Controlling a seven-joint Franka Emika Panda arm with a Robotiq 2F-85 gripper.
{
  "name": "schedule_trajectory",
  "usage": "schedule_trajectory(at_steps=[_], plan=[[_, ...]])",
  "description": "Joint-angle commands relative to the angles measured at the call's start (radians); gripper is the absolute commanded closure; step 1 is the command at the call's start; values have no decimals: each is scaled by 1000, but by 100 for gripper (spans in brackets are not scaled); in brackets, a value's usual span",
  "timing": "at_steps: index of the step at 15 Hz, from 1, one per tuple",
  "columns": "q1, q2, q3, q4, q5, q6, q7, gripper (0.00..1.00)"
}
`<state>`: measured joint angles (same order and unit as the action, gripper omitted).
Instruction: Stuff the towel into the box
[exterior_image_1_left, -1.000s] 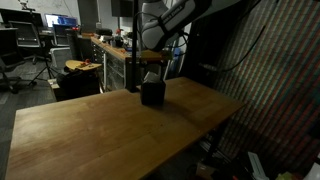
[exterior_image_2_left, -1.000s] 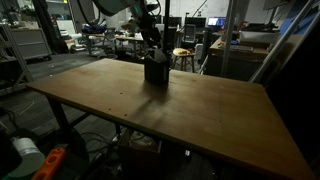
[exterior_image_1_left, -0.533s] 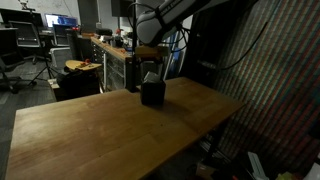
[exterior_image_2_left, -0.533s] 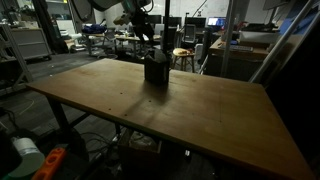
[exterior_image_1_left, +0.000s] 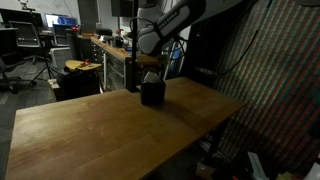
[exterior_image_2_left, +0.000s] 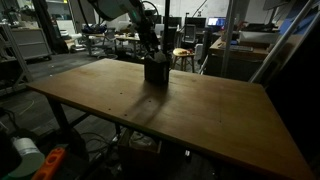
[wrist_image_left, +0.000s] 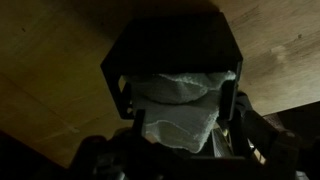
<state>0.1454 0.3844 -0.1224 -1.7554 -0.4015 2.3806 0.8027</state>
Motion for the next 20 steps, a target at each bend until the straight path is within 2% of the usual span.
schedule_trajectory(at_steps=[1,3,4,5,6,14,15,20], plan=[[-8,40,-19,55,2,30,15,0],[-7,53,-27,72,0,38,13,0],[-7,59,-30,79,0,41,15,25],[-6,64,-32,88,1,40,12,26],[-4,70,-35,94,-4,42,13,32],[8,49,-49,82,-30,3,4,95],[11,46,-53,78,-39,-8,5,100],[7,32,-27,67,-19,-124,-55,100]])
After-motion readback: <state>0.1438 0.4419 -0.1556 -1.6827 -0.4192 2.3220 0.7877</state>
